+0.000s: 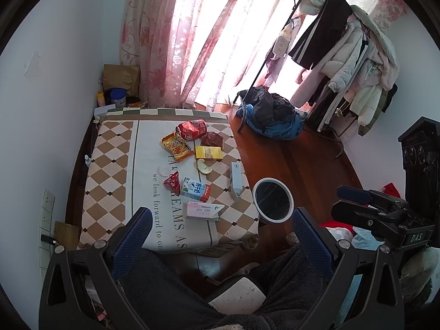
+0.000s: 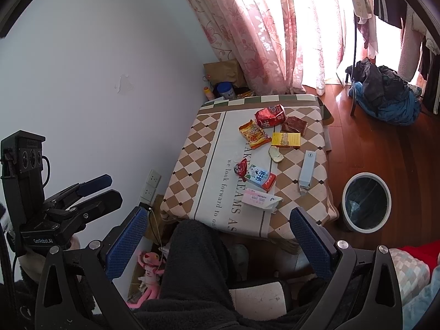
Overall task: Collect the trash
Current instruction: 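Grasp the red snack bag with the left tool while the right grasps the white box, then carry both items to the white bin and open both tools to drop them, then grasp the pink box with the left tool while the right grasps the milk carton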
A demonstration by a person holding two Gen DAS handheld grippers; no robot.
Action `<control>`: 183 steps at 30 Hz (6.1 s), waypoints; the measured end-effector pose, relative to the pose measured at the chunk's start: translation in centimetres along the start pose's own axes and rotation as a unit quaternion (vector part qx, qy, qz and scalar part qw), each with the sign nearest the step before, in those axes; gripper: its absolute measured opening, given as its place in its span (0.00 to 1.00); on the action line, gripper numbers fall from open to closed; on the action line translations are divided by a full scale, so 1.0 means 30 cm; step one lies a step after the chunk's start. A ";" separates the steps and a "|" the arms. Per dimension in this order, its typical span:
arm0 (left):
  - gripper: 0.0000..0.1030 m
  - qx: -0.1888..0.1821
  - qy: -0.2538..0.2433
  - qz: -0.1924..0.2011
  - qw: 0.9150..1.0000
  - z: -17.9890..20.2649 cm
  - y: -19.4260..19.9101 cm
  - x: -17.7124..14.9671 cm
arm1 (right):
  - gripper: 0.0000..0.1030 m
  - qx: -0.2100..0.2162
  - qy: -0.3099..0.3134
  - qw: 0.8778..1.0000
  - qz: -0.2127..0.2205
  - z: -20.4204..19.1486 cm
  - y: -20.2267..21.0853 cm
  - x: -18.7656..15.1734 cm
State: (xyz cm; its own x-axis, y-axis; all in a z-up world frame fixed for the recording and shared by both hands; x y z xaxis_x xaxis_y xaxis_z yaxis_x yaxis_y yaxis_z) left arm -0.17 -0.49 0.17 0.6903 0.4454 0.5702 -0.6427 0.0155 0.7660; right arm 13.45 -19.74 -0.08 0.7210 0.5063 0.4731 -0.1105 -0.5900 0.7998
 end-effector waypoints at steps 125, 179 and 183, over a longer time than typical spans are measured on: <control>0.95 0.126 -0.156 -0.225 0.954 0.832 -1.843 -0.031 | 1.00 -0.278 -0.336 0.894 -0.105 1.830 -0.628 -0.334; 0.53 0.217 0.192 -0.214 0.933 -0.522 -1.284 -0.175 | 0.63 -0.111 -0.076 0.975 -0.178 0.670 -1.113 0.045; 0.51 0.238 0.183 -0.228 0.926 -0.665 -1.299 -0.170 | 0.65 -0.089 0.002 0.973 -0.215 0.531 -1.221 0.085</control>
State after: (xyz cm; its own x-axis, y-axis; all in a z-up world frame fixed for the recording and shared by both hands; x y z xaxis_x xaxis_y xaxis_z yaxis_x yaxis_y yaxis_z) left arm 14.74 14.51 -38.52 0.6392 0.7646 0.0828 -0.0325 -0.0806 0.9962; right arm 30.25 -6.86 -34.05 0.7241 0.6848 0.0820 0.0840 -0.2057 0.9750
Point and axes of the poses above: each gripper's, at about its wrist camera, not at the fingertips, and y roughly against the way its jaws point, z to its right, x to its top, the point moved 1 cm from there along -y, roughly the way its jaws point, and after that the axes turned 1 degree about z, right-handed, at the moved point
